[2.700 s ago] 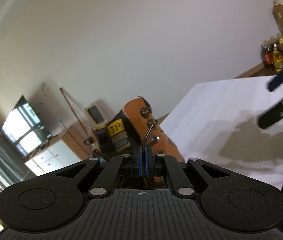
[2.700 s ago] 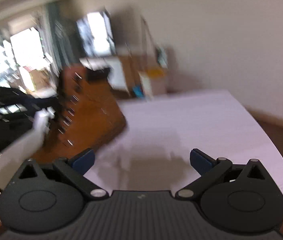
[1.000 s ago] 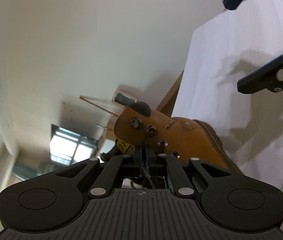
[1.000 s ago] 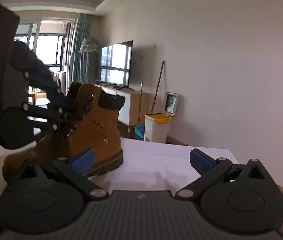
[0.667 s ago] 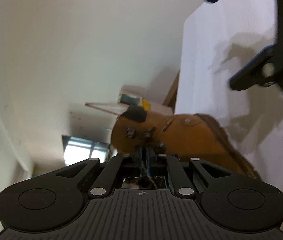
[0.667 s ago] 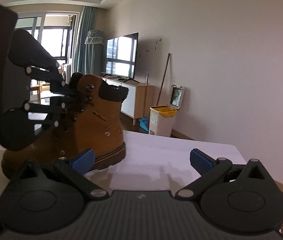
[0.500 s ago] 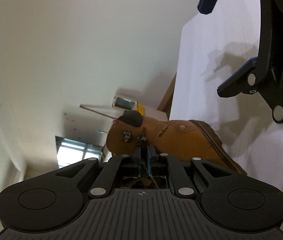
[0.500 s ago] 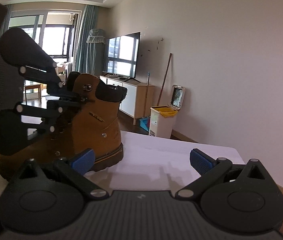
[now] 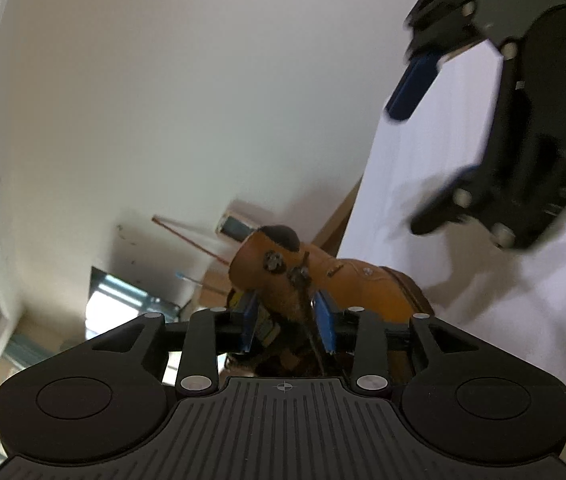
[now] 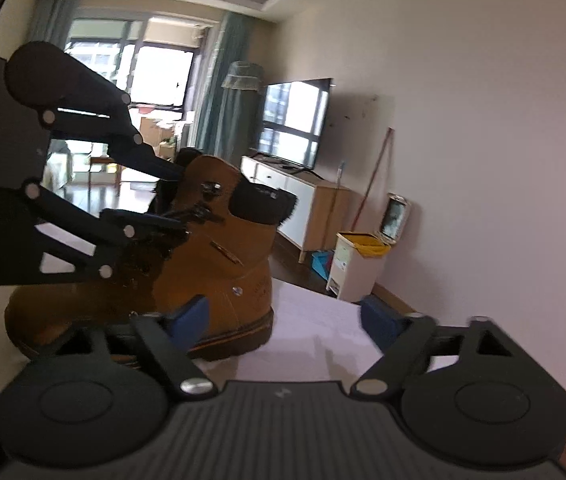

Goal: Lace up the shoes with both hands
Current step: 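Grasp the dark lace end at the boot eyelets with the right tool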

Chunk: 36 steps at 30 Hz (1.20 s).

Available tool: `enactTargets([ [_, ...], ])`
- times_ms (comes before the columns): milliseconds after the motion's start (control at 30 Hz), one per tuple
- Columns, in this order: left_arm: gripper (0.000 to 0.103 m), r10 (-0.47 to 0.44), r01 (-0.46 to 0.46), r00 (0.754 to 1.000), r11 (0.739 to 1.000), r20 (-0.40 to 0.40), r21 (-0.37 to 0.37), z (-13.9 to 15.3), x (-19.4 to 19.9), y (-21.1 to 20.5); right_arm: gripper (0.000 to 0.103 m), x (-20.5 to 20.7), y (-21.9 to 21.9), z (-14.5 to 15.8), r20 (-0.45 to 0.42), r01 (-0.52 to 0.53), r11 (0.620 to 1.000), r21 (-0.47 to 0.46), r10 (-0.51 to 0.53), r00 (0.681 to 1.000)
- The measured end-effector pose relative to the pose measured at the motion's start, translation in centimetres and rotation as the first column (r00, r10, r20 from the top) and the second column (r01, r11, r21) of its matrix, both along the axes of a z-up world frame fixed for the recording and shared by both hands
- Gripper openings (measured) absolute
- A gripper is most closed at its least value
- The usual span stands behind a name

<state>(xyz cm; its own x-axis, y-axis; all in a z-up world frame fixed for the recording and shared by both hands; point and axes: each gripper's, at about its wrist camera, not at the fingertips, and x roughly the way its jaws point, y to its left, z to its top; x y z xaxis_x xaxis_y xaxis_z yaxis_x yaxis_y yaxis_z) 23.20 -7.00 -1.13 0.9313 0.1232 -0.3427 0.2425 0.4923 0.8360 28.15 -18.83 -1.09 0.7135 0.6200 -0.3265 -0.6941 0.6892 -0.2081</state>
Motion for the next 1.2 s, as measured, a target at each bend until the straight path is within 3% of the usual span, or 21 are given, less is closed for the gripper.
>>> enactTargets([
  [200, 0.035, 0.001, -0.003, 1.0, 0.999, -0.03, -0.042, -1.0, 0.5, 1.5, 0.056, 0.3, 2.5, 0.6, 0.148, -0.057, 0.99, -0.126, 0.075, 0.986],
  [233, 0.032, 0.001, -0.002, 0.999, 0.999, -0.032, -0.045, -1.0, 0.5, 1.6, 0.05, 0.4, 3.1, 0.6, 0.173, -0.069, 0.984, -0.165, 0.098, 0.98],
  [333, 0.009, -0.017, 0.012, 0.998, 0.995, -0.053, -0.099, -0.9, 0.9, 2.1, 0.04, 0.3, 4.6, 0.4, 0.23, -0.089, 0.96, -0.267, 0.153, 0.961],
  [433, 0.008, -0.03, 0.022, 0.998, 0.99, -0.059, -0.136, -0.8, 0.8, 2.4, 0.022, 0.1, 5.9, -0.1, 0.277, -0.103, 0.926, -0.363, 0.213, 0.937],
  [633, 0.008, -0.05, 0.036, 0.996, 0.982, -0.071, -0.188, -0.2, 1.0, 3.0, 0.022, -0.6, 8.1, -1.1, 0.359, -0.119, 0.86, -0.496, 0.328, 0.874],
  [967, 0.008, -0.071, 0.053, 0.995, 0.972, -0.073, -0.227, 0.1, 0.8, 3.3, 0.017, -0.5, 10.6, -2.6, 0.421, -0.079, 0.784, -0.616, 0.412, 0.808],
  [1033, 0.008, -0.076, 0.058, 0.995, 0.971, -0.07, -0.233, 0.1, 0.8, 3.3, 0.016, -0.5, 11.0, -2.9, 0.428, -0.064, 0.77, -0.635, 0.421, 0.8],
  [1133, 0.01, -0.081, 0.063, 0.994, 0.968, -0.066, -0.243, 0.3, 0.6, 3.4, 0.004, -0.5, 11.8, -3.3, 0.43, -0.045, 0.746, -0.664, 0.431, 0.793],
  [1200, 0.011, -0.084, 0.065, 0.994, 0.963, -0.062, -0.262, 0.4, 0.1, 4.0, 0.003, -0.4, 12.2, -3.1, 0.418, -0.048, 0.737, -0.674, 0.433, 0.798],
])
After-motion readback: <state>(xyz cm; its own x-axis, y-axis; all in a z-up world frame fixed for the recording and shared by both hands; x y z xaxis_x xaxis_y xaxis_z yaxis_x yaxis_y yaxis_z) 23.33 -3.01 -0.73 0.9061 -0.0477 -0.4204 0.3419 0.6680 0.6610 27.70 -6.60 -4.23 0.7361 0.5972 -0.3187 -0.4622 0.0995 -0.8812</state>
